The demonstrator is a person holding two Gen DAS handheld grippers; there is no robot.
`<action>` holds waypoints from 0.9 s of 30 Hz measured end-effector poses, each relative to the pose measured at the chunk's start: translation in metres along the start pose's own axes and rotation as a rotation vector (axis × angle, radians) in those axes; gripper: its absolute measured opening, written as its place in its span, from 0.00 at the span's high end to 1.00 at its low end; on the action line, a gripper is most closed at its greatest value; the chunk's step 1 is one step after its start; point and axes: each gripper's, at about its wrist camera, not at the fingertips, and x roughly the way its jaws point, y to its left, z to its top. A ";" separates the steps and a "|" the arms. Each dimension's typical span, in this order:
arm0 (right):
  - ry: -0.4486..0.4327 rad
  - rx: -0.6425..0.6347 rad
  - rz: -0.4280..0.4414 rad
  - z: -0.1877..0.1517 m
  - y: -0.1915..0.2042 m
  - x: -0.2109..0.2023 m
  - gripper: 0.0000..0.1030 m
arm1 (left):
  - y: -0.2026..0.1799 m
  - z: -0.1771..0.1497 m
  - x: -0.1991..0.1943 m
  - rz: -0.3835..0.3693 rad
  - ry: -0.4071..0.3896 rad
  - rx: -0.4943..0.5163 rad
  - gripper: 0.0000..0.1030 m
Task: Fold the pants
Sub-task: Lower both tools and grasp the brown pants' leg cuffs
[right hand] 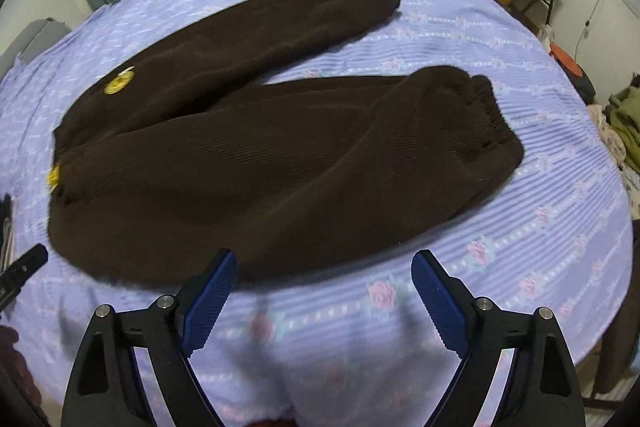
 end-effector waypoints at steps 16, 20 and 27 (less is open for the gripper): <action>0.079 0.221 0.033 0.012 -0.027 0.048 0.64 | 0.010 0.015 0.059 -0.131 0.144 -0.157 0.54; 0.053 0.161 0.019 0.015 -0.016 0.019 0.84 | 0.019 0.018 0.038 -0.142 0.123 -0.172 0.74; -0.027 0.121 0.031 0.002 0.006 -0.061 0.85 | 0.030 0.002 -0.022 -0.109 0.053 -0.110 0.78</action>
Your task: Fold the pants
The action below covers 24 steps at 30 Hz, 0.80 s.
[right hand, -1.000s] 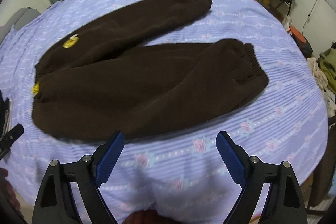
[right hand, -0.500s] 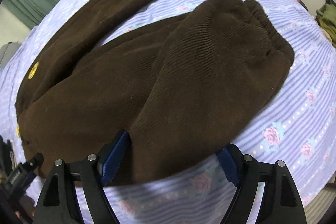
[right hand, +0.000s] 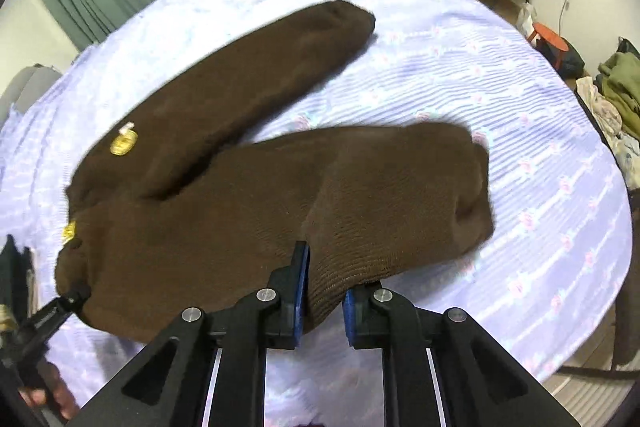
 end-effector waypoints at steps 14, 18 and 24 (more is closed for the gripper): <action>-0.044 -0.038 -0.049 0.004 0.014 -0.073 0.85 | 0.012 -0.005 -0.038 -0.031 0.036 0.002 0.78; -0.054 -0.069 -0.043 0.033 0.021 -0.075 0.85 | -0.004 0.011 -0.033 0.014 0.050 -0.060 0.78; -0.037 -0.103 -0.009 0.103 0.032 -0.031 0.85 | -0.020 0.059 -0.025 0.049 0.025 -0.165 0.78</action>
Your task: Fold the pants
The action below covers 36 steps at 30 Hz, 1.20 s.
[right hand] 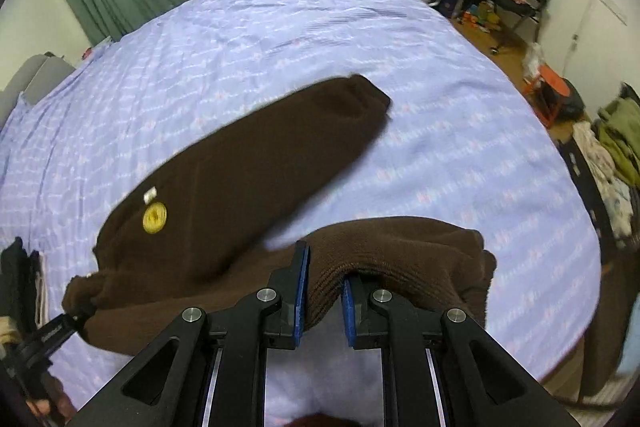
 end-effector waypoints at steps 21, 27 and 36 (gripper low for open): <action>-0.024 -0.155 0.062 0.128 0.057 0.176 0.28 | -0.033 0.098 0.069 0.094 -0.046 -0.032 0.08; -0.157 -0.184 0.099 0.124 0.050 0.109 0.25 | -0.053 0.092 -0.004 0.078 -0.216 0.185 0.00; -0.239 -0.292 -0.077 0.102 -0.007 0.082 0.25 | -0.138 0.091 0.051 -0.076 0.028 0.948 0.11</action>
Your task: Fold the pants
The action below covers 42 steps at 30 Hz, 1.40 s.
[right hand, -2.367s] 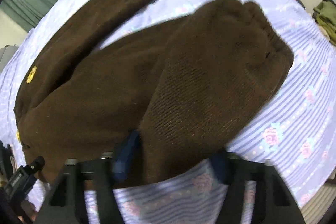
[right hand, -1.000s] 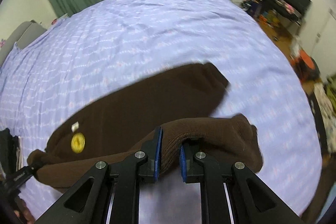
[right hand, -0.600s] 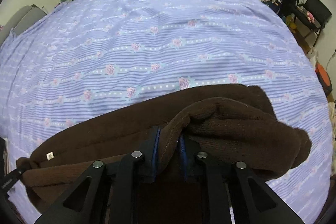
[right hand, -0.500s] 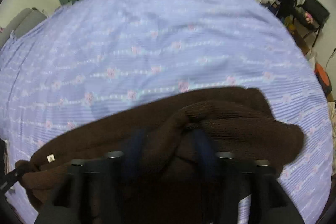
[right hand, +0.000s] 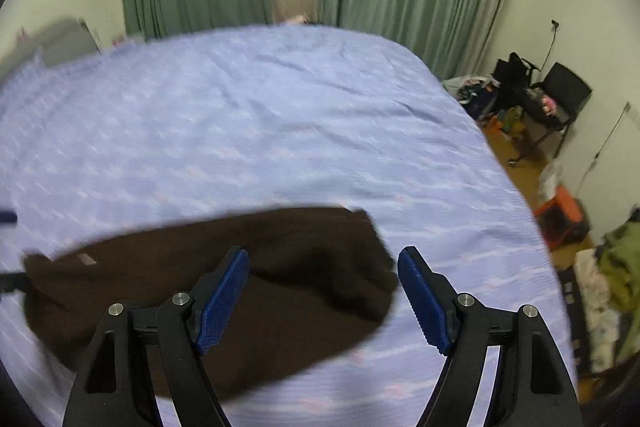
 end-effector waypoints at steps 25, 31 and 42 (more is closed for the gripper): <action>0.008 -0.048 -0.015 -0.013 0.026 0.022 0.25 | 0.040 0.030 0.078 -0.013 0.103 -0.170 0.81; 0.006 -0.066 0.000 -0.013 0.032 0.019 0.25 | 0.028 0.027 0.089 0.090 0.109 -0.205 0.57; 0.058 0.003 0.136 -0.056 0.011 -0.033 0.25 | -0.088 -0.015 -0.038 0.069 -0.214 0.143 0.29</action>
